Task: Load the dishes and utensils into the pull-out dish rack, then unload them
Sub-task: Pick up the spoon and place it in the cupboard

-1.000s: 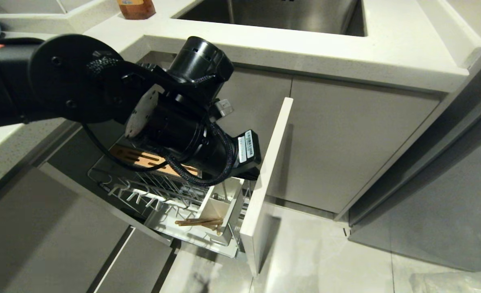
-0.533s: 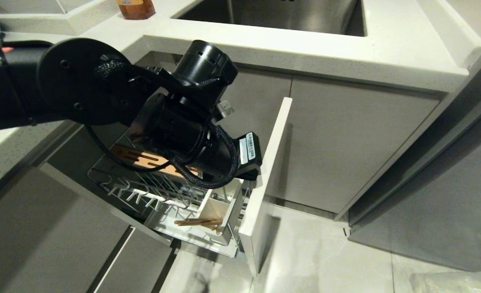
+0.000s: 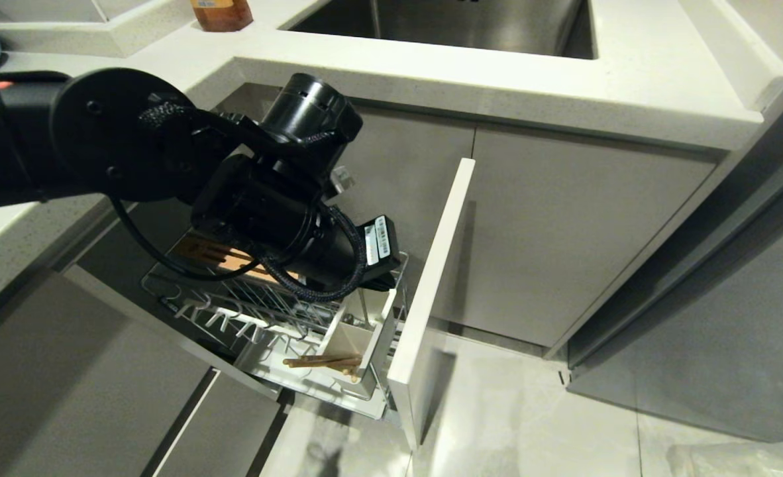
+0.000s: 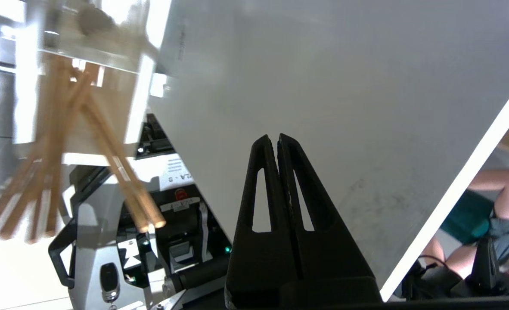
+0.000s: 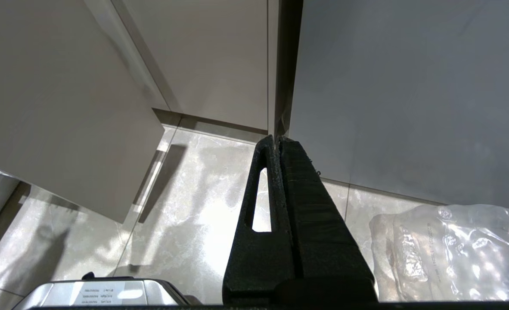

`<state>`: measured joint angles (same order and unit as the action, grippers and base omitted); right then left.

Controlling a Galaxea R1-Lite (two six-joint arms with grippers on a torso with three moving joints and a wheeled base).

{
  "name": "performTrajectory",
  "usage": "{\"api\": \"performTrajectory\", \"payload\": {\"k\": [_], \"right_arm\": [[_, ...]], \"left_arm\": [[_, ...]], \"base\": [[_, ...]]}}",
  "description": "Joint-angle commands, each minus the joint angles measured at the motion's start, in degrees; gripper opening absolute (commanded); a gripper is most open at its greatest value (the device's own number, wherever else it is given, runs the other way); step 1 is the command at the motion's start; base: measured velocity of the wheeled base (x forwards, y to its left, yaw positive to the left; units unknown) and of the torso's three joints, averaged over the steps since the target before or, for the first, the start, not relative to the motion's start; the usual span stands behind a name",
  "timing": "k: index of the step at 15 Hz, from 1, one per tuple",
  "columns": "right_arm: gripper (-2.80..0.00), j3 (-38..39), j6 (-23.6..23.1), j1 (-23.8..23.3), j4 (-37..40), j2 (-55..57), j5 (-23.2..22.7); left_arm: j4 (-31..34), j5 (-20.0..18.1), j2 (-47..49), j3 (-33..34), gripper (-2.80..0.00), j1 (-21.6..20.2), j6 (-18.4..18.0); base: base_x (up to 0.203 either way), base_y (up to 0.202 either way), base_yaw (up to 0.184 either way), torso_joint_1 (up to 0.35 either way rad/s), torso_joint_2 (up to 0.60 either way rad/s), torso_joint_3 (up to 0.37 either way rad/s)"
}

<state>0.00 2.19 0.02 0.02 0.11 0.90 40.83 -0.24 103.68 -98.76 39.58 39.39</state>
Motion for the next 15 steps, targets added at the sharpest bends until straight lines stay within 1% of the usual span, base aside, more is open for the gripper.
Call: {"api": "performTrajectory", "payload": {"k": [1, 5, 8, 10, 15], "right_arm": [[-2.8, 0.13, 0.0, 0.01, 0.0, -0.02, -0.02], [-2.8, 0.1, 0.0, -0.02, 0.06, -0.02, -0.02], [-2.8, 0.15, 0.0, -0.02, -0.02, -0.02, -0.01], [-2.8, 0.12, 0.0, 0.03, 0.03, -0.02, 0.01], [-2.8, 0.17, 0.0, 0.06, 0.06, -0.02, -0.02]], "left_arm": [[0.21, 0.03, -1.72, 0.4, -2.8, -1.12, 0.24], [0.21, 2.85, -6.91, 1.42, -2.8, -4.33, 0.05], [0.16, 5.72, -11.46, 1.42, -2.8, -6.41, -1.11], [0.13, 9.78, -15.1, 1.22, -2.8, -7.82, -4.43], [0.2, 18.65, -23.11, 1.18, -2.8, -12.55, -15.92]], "base": [[0.0, 0.0, 0.0, 0.0, 0.0, 0.0], [0.0, 0.0, 0.0, 0.0, 0.0, 0.0], [0.0, 0.0, 0.0, 0.0, 0.0, 0.0], [0.0, 0.0, 0.0, 0.0, 0.0, 0.0], [0.0, 0.0, 0.0, 0.0, 0.0, 0.0]]}}
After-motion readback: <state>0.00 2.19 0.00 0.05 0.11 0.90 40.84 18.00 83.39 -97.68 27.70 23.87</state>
